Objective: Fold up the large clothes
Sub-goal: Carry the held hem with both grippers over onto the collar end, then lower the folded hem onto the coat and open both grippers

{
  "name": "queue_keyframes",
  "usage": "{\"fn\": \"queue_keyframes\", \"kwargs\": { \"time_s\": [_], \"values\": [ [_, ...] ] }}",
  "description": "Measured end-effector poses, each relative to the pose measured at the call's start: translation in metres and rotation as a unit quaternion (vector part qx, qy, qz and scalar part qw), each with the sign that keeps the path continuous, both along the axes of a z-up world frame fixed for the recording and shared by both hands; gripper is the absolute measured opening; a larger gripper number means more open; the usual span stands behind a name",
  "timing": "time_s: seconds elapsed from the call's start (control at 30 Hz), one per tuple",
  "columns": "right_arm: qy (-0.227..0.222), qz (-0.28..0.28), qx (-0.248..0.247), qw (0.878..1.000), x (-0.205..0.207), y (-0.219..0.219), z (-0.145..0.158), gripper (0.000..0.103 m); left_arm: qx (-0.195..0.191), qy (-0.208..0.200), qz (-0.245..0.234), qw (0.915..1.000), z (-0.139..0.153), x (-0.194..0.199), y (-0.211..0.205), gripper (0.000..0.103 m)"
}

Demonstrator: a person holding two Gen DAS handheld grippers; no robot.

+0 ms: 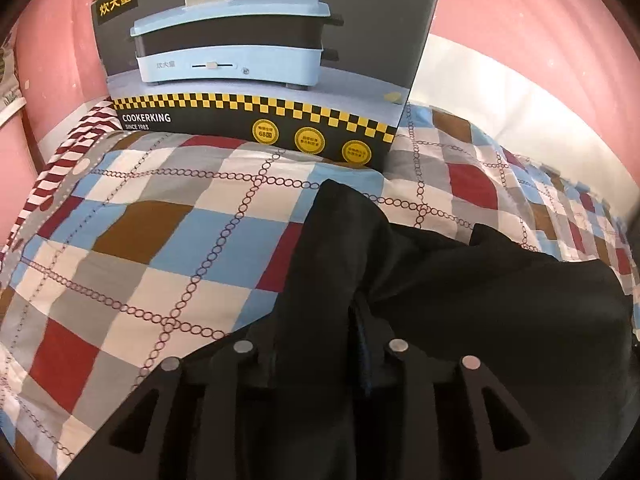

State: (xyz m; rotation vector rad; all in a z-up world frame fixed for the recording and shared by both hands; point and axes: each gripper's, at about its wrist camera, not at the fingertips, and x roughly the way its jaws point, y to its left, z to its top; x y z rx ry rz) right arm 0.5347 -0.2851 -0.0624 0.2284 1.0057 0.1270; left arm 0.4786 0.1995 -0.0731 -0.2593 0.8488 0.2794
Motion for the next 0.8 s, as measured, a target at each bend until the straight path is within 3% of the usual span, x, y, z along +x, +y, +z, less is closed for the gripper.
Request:
{"fn": "queue_keyframes", "kwargs": {
  "time_s": [0.17,0.3,0.37,0.47,0.53,0.6,0.63,0.8],
  "values": [
    [-0.054,-0.004,0.004,0.999,-0.036,-0.01,0.041,0.036,-0.013,-0.013,0.001,0.9998,0.032,-0.026,0.008,0.035],
    [-0.101,0.031,0.022,0.994,-0.089,-0.007,0.068,0.05,-0.021,-0.062,-0.013,0.9978,0.064,-0.073,-0.004,0.033],
    [-0.112,0.056,0.025,0.992,-0.114,0.002,0.069,0.05,-0.038,-0.083,-0.039,0.9951,0.072,-0.1,-0.023,0.033],
    [-0.111,0.081,-0.004,0.99,-0.14,0.017,0.053,0.05,-0.045,-0.083,-0.096,0.9909,0.064,-0.13,-0.061,0.034],
    [-0.086,0.075,-0.014,0.993,-0.141,0.017,0.029,0.05,-0.038,-0.064,-0.119,0.99,0.048,-0.135,-0.081,0.034],
    [-0.09,0.069,-0.024,0.993,-0.141,0.011,0.015,0.05,-0.021,-0.042,-0.124,0.9912,0.024,-0.13,-0.092,0.034],
    [-0.091,0.065,-0.033,0.993,-0.14,0.01,0.013,0.05,-0.014,-0.05,-0.124,0.9909,0.017,-0.127,-0.093,0.034],
    [-0.086,0.058,-0.06,0.993,-0.132,0.009,0.0,0.051,0.006,-0.055,-0.108,0.9926,0.007,-0.113,-0.094,0.034]
  ]
}}
